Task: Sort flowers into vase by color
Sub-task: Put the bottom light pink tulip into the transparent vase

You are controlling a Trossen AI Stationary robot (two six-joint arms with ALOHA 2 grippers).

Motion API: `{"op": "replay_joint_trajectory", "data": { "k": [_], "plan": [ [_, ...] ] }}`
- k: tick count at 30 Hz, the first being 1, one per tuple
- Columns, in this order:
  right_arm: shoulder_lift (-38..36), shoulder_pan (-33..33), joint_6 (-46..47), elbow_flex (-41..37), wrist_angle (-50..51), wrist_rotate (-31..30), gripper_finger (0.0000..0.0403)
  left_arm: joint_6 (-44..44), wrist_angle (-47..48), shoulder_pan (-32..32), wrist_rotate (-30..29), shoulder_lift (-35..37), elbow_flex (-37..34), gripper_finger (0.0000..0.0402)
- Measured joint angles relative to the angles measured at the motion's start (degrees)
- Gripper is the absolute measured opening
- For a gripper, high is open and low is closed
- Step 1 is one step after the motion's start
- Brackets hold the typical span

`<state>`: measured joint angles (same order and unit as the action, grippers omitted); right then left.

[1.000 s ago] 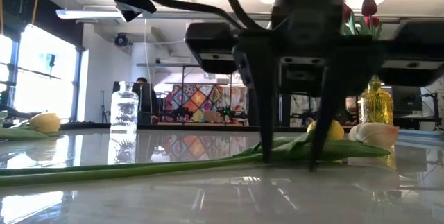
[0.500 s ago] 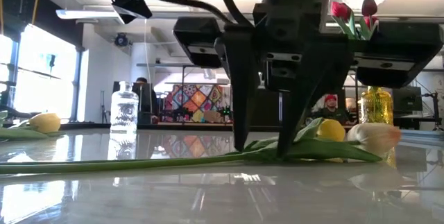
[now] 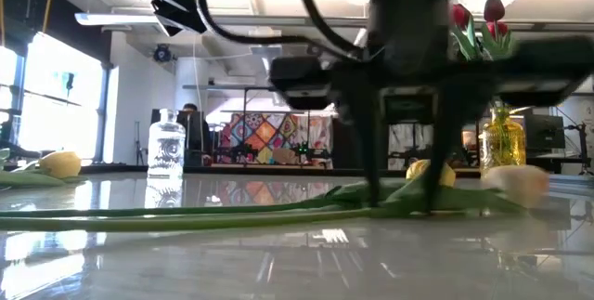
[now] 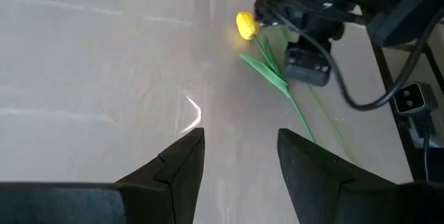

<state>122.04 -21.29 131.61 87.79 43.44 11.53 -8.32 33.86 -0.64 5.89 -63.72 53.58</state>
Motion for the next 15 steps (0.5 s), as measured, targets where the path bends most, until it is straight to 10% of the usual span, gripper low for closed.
{"op": "replay_joint_trajectory", "data": {
  "k": [15],
  "plan": [
    [-0.9,-1.1,1.6,-0.2,-0.4,3.3,0.0112,0.1,-0.5,0.0,0.2,0.0,0.0,0.0172]
  ]
}}
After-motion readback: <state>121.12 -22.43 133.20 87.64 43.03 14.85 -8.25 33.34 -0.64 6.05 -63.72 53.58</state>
